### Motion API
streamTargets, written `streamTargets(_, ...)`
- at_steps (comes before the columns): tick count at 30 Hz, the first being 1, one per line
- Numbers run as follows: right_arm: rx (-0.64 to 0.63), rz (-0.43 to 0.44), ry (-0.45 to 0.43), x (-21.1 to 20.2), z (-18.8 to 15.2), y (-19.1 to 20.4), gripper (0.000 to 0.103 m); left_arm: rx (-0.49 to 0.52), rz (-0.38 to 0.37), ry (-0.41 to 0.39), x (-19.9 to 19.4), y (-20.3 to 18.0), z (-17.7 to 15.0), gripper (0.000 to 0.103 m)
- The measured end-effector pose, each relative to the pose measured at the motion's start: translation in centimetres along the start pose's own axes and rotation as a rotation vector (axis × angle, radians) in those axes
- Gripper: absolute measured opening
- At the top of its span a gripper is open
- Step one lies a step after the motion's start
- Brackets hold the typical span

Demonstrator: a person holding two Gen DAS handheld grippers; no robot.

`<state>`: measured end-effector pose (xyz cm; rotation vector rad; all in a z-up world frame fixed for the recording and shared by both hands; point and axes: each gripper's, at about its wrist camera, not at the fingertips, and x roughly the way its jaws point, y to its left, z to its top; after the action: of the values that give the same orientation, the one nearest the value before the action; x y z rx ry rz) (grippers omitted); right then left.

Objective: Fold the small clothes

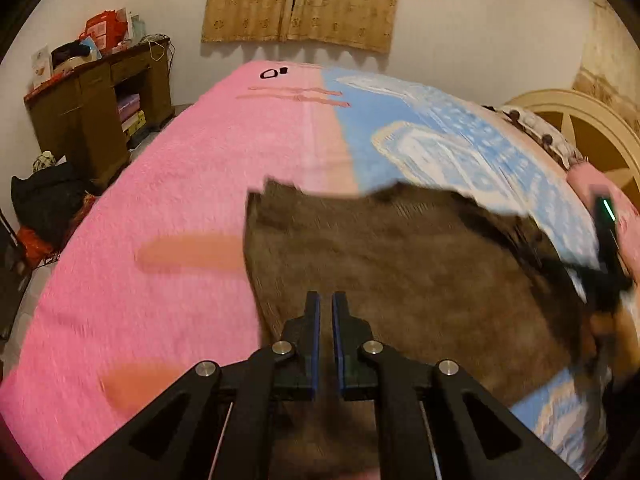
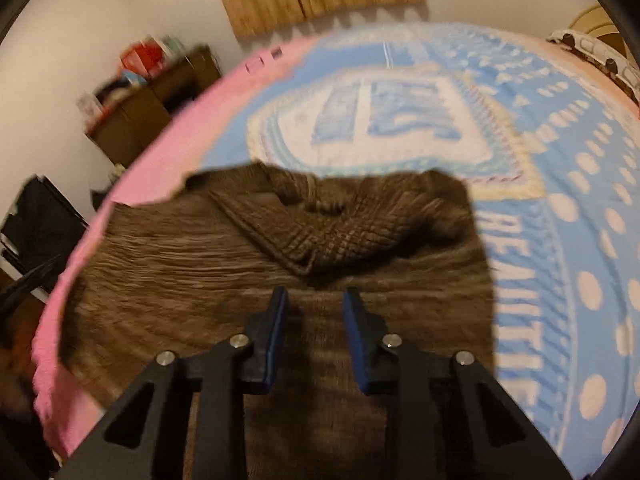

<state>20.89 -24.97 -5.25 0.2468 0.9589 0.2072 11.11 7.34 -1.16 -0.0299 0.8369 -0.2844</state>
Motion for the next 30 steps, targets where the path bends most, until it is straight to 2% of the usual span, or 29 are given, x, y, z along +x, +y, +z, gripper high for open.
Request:
streamTargets(1,0.009,-0.001,-0.002,0.6,0.7,-0.3,0.029,-0.015,0.001,-0.001,-0.6,0.1,-1.1,0.006)
streamTargets(4,0.067,-0.040,-0.106,0.8,3.8,-2.5,0.032,-0.053,0.011,-0.003,-1.7,1.1,-3.1,0.006)
streamTargets(6,0.244,0.007,-0.183,-0.2,4.7,-5.6,0.033,-0.073,0.005,-0.018,-2.8,2.1,-4.4,0.006)
streamTargets(8,0.364,0.041,-0.197,-1.2,4.1,-7.4,0.036,-0.088,-0.019,-0.040,-3.6,2.7,-5.5,0.006)
streamTargets(10,0.294,0.052,-0.182,-2.5,2.7,-6.6,0.039,-0.091,-0.030,-0.047,-3.8,3.1,-6.0,0.006)
streamTargets(12,0.208,0.042,-0.172,-4.3,0.2,-5.2,0.053,-0.080,-0.027,-0.032,-3.5,3.1,-6.4,0.006)
streamTargets(13,0.193,0.047,-0.181,-5.3,-1.3,-4.8,0.066,-0.071,-0.029,-0.019,-3.2,2.9,-6.4,0.006)
streamTargets(14,0.191,0.053,-0.200,-6.4,-2.9,-4.5,0.074,-0.077,-0.031,-0.014,-2.9,2.9,-6.6,0.006)
streamTargets(16,0.198,0.045,-0.239,-8.7,-6.3,-4.1,0.075,-0.101,-0.036,-0.024,-2.6,3.0,-6.7,0.006)
streamTargets(20,0.219,0.018,-0.242,-11.2,-11.7,-3.6,0.075,-0.090,-0.036,-0.034,-2.4,2.3,-6.3,0.006)
streamTargets(22,0.228,0.011,-0.237,-11.4,-12.4,-3.7,0.075,-0.096,-0.085,-0.026,-2.5,2.1,-6.1,0.006)
streamTargets(24,0.235,0.003,-0.228,-11.7,-13.6,-3.6,0.075,-0.158,-0.175,0.005,-2.2,2.8,-6.3,0.006)
streamTargets(27,0.259,0.017,-0.212,-12.1,-15.1,-3.8,0.076,-0.368,-0.294,0.055,-0.4,5.3,-7.6,0.006)
streamTargets(29,0.262,0.019,-0.206,-11.9,-15.2,-3.7,0.076,-0.501,-0.382,0.063,0.1,6.7,-8.7,0.006)
streamTargets(30,0.264,0.018,-0.205,-11.9,-15.2,-3.5,0.076,-0.545,-0.398,0.049,-0.1,7.1,-9.2,0.006)
